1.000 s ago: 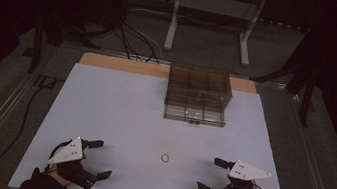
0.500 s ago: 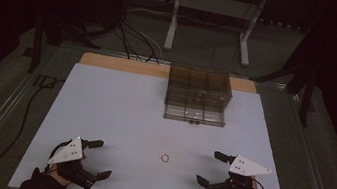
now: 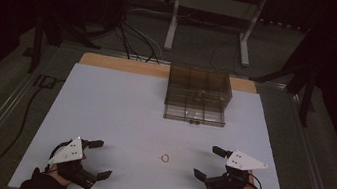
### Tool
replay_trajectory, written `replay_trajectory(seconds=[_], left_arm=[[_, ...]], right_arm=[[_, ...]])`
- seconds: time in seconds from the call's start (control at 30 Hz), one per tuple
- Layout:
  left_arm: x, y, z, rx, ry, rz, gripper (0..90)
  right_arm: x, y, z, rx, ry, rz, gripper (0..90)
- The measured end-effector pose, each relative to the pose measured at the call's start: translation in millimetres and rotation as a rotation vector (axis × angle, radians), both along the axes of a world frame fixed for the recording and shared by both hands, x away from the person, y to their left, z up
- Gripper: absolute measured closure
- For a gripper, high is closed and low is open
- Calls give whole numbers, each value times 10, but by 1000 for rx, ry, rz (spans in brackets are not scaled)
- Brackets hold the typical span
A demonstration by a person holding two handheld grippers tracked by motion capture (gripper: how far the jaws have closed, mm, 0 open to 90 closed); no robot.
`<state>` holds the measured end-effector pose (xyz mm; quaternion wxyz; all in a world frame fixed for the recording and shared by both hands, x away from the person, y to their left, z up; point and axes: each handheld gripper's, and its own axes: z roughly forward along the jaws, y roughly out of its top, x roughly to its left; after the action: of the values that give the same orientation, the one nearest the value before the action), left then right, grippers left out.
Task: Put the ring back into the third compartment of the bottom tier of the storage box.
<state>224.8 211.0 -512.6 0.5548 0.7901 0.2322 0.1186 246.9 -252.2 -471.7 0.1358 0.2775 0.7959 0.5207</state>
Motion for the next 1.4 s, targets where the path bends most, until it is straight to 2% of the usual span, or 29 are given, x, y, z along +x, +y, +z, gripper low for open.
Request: replay_trajectory(seconds=[0.4, 0.8, 1.07, 1.2, 1.33, 1.4], left_arm=[[1, 6, -1, -4, 4, 0, 5], [1, 2, -2, -2, 3, -2, 5], [-4, -1, -5, 2, 4, -4, 5], [-1, 0, -4, -1, 3, 0, 6], [1, 0, -3, 2, 0, 7, 5], [2, 0, -4, 2, 3, 7, 6]], right_arm=[[131, 103, -3, 2, 17, -5, 0], [226, 217, -26, -12, 1, -2, 0], [280, 304, -38, -17, 34, 5, 0], [299, 347, -48, -30, 34, -16, 0], [312, 377, -57, -33, 35, -9, 0], [331, 395, -72, -31, 53, -1, 0]])
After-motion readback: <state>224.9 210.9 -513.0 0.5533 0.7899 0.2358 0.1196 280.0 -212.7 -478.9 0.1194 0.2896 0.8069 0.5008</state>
